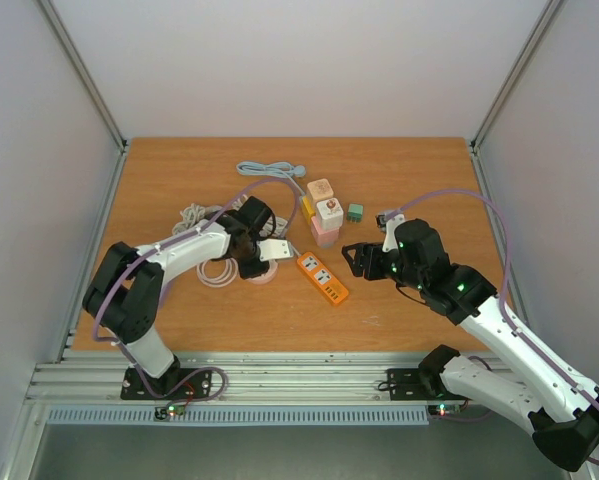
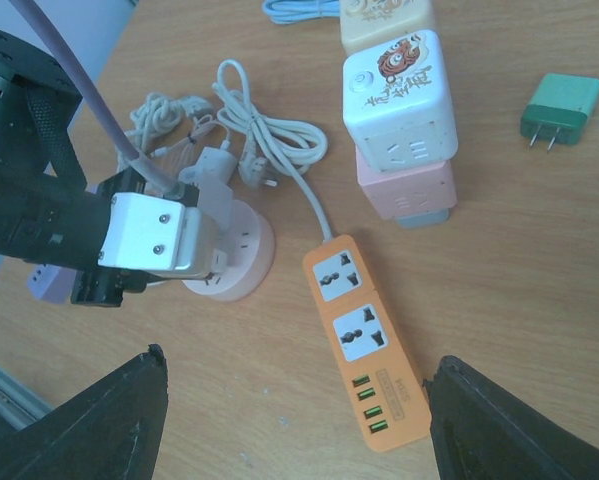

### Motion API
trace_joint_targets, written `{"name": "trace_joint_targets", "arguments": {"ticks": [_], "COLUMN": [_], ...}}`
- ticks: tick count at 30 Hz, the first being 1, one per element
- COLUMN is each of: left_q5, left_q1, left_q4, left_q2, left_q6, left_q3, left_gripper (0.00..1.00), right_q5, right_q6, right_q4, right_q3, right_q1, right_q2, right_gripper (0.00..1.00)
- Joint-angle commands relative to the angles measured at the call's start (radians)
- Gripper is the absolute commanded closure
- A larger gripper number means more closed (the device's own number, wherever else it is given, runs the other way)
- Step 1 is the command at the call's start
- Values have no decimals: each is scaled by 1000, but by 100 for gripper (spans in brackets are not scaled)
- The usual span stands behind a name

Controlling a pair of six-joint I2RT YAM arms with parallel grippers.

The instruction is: Insert the plug

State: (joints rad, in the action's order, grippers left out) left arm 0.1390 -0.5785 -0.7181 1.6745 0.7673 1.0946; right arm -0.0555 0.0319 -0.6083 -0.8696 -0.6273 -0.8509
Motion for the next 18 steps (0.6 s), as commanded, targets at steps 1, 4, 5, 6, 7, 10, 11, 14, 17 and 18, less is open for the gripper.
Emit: {"name": "trace_joint_targets", "arguments": {"ticks": [1, 4, 5, 6, 7, 10, 11, 14, 17, 18], "left_q5": [8, -18, -40, -49, -52, -45, -44, -46, -30, -10], "left_q1": [-5, -7, -6, -6, -6, -6, -5, -4, 2, 5], "left_q4": [19, -26, -34, -43, -48, -28, -20, -16, 8, 8], "left_q2": [51, 96, 110, 123, 134, 143, 144, 142, 103, 85], "left_q6": [-5, 0, -4, -6, -7, -24, -29, -46, -71, -79], "left_q3": [-1, 9, 6, 1, -7, -32, -35, -29, -22, -13], "left_gripper": [100, 100, 100, 100, 100, 100, 100, 100, 85, 77], "right_q5": [21, 22, 23, 24, 26, 29, 27, 24, 25, 25], "right_q6": [-10, -9, -9, -10, -11, -13, -15, -16, -15, -16], "right_q4": [-4, -6, -7, -8, -8, -8, -7, -7, -7, -7], "right_q3": [12, 11, 12, 12, 13, 12, 11, 8, 7, 7], "right_q1": [5, 5, 5, 5, 5, 5, 5, 5, 5, 5], "right_q2": [9, 13, 15, 17, 20, 21, 22, 21, 24, 25], "right_gripper": [28, 28, 28, 28, 28, 28, 28, 28, 28, 28]}}
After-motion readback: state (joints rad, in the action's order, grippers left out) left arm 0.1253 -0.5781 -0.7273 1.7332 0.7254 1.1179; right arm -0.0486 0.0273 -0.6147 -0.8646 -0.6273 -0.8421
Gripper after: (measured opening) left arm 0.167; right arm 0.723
